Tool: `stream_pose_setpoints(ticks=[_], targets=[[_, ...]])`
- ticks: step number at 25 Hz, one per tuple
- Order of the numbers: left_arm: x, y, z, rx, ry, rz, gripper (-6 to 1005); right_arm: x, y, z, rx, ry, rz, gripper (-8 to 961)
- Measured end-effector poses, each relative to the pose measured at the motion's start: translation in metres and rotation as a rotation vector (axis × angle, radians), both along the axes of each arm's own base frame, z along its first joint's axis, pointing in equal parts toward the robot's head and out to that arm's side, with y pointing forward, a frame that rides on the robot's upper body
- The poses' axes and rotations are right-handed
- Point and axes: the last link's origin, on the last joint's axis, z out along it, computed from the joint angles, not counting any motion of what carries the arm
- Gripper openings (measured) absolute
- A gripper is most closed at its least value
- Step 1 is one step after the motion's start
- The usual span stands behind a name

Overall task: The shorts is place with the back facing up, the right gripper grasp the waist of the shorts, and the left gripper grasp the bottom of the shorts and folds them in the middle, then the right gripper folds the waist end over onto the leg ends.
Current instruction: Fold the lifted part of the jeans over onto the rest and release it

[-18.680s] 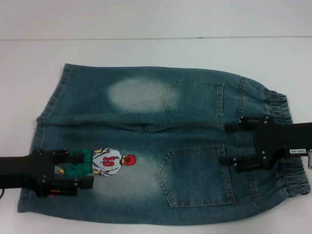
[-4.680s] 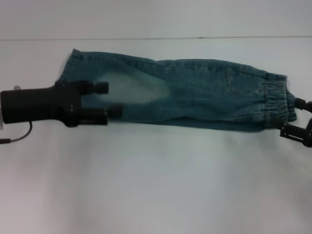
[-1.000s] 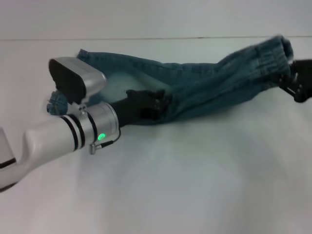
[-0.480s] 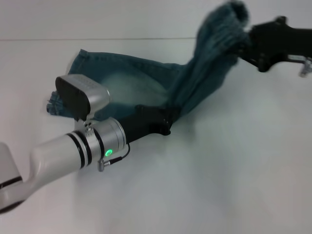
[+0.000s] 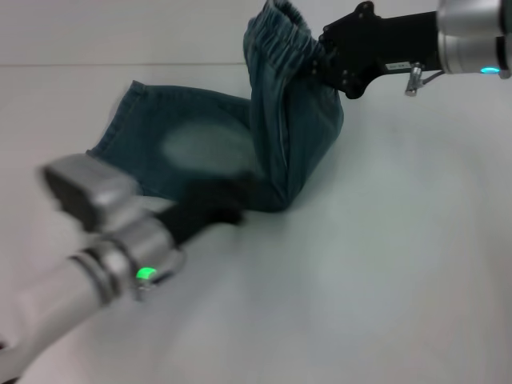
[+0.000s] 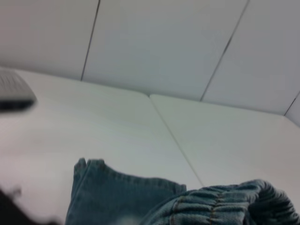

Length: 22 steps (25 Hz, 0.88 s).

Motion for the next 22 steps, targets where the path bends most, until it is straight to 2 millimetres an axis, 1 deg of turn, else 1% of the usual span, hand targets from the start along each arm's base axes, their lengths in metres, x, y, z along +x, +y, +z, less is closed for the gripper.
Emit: stream_pose_setpoints(ticks=[3, 4, 7, 10, 13, 16, 22], targets=[[-0.032, -0.004, 0.037, 0.157, -0.051, 0.054, 1, -0.008, 0.006, -0.009, -0.015, -0.041, 0.021, 169], [-0.045, -0.009, 0.052, 0.210, -0.066, 0.081, 1, -0.010, 0.008, -0.012, -0.022, -0.052, 0.028, 169], [-0.073, -0.023, 0.082, 0.324, -0.091, 0.140, 2, -0.021, 0.013, -0.022, -0.040, -0.085, 0.058, 170], [-0.093, -0.043, 0.102, 0.400, -0.091, 0.176, 2, -0.034, 0.015, -0.035, -0.062, -0.125, 0.094, 170], [-0.104, -0.059, 0.112, 0.448, -0.103, 0.198, 2, -0.045, 0.016, -0.054, -0.080, -0.177, 0.136, 167], [-0.111, -0.073, 0.118, 0.480, -0.110, 0.206, 2, -0.058, 0.016, -0.072, -0.097, -0.225, 0.180, 165], [-0.115, -0.094, 0.121, 0.502, -0.131, 0.205, 2, -0.078, 0.021, -0.095, -0.072, -0.288, 0.267, 165]])
